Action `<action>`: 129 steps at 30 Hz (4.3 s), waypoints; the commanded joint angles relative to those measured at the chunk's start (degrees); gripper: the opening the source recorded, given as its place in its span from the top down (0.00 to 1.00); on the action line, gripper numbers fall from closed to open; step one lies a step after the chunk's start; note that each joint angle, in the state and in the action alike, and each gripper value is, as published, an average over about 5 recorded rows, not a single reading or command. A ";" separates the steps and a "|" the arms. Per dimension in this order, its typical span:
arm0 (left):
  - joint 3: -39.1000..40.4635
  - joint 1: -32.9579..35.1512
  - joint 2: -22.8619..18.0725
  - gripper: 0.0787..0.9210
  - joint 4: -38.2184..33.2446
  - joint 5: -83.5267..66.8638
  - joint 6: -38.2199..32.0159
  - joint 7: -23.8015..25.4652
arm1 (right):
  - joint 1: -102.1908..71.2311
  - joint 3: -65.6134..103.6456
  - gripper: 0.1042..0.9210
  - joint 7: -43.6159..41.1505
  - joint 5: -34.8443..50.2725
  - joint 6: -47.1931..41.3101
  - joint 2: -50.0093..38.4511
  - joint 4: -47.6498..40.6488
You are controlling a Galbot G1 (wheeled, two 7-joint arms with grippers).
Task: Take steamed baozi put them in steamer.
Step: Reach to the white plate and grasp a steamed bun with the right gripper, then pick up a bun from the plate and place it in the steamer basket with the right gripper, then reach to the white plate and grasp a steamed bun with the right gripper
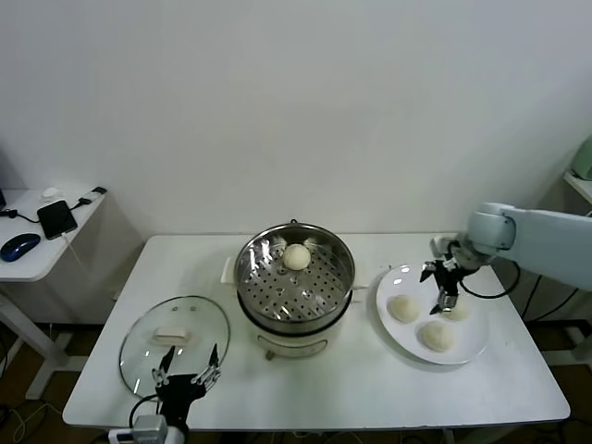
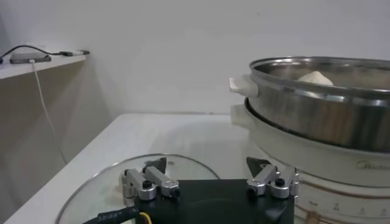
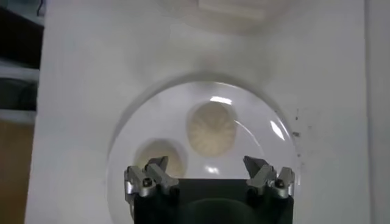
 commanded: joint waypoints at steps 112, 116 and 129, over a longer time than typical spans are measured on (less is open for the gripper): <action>1.64 -0.84 -0.10 0.12 -2.50 1.35 2.21 0.10 | 16.11 -15.50 0.12 -9.85 -7.25 1.98 -14.98 15.31; 1.61 -0.61 -0.62 0.12 -2.35 1.97 2.16 0.10 | 5.85 -8.24 0.12 -8.39 -10.83 1.58 -15.01 11.24; 1.28 -0.28 -1.44 0.12 -1.93 2.75 1.98 0.13 | -10.57 8.21 0.12 -3.37 -13.26 -1.38 -9.01 3.55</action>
